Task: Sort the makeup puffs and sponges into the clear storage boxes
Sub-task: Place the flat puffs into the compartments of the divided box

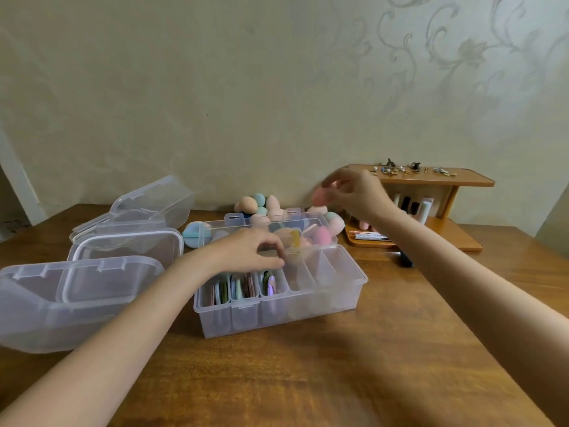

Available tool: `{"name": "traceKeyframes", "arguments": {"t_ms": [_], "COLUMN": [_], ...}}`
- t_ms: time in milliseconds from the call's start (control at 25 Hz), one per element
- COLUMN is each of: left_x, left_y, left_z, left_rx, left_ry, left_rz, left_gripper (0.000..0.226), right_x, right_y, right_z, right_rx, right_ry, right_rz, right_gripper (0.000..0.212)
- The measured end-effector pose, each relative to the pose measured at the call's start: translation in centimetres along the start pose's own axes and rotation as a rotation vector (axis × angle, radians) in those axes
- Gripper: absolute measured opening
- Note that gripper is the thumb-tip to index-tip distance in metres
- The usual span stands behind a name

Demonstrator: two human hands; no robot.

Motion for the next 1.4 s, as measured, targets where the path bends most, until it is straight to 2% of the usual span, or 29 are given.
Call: {"name": "traceKeyframes", "arguments": {"t_ms": [80,160,280,480,600,800,920,1040,1160,1280,1400], "left_x": [0.0,0.3,0.7,0.3,-0.2,-0.5,-0.1,0.3,0.0,-0.5,-0.8], "left_y": [0.5,1.0,1.5,2.1,2.1,2.3,2.1,1.5,0.6,-0.2,-0.8], "left_z": [0.4,0.7,0.9,0.6,0.1,-0.5,-0.5,-0.6,-0.2,0.0,-0.1], "left_rx": [-0.029,-0.029,-0.015,-0.018,0.010,0.023,0.072,0.110,0.046,0.012,0.005], "left_ry": [-0.041,-0.055,-0.043,-0.135,-0.153,-0.079,-0.079,-0.101,-0.139,-0.145,-0.142], "left_rz": [-0.031,-0.069,-0.069,-0.053,-0.048,-0.080,-0.052,0.002,-0.003,0.013,0.024], "left_gripper": [0.019,0.019,0.017,0.027,0.029,0.034,0.033,0.033,0.029,0.023,0.019], "right_x": [-2.5,-3.9,-4.5,-4.7,-4.8,-4.3,-4.4,-3.3,0.6,5.3,7.2], "right_y": [2.7,5.1,7.4,9.7,9.9,9.2,8.6,5.9,2.0,-0.9,-2.4], "right_z": [1.0,2.1,3.5,6.3,7.5,7.2,6.1,3.5,1.6,2.7,5.4], "right_rx": [-0.156,-0.243,-0.284,-0.353,-0.393,-0.354,-0.412,-0.278,-0.188,-0.221,-0.315], "right_ry": [0.057,0.134,0.221,0.179,0.237,0.245,0.237,0.238,0.229,0.303,0.289], "right_rz": [-0.070,-0.116,-0.186,-0.194,-0.228,-0.215,-0.224,-0.138,0.059,0.211,0.251], "right_gripper": [0.015,0.015,0.016,0.021,0.020,0.021,0.022,0.023,0.024,0.026,0.033]}}
Point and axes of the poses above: each hand's wrist, its own y-axis away from the middle knuckle, its own z-axis out of the palm, x = y × z, the point moved 3 cm from there along -y, towards the middle knuckle, and after that the axes turned 1 degree about x, right-handed, at the moved point
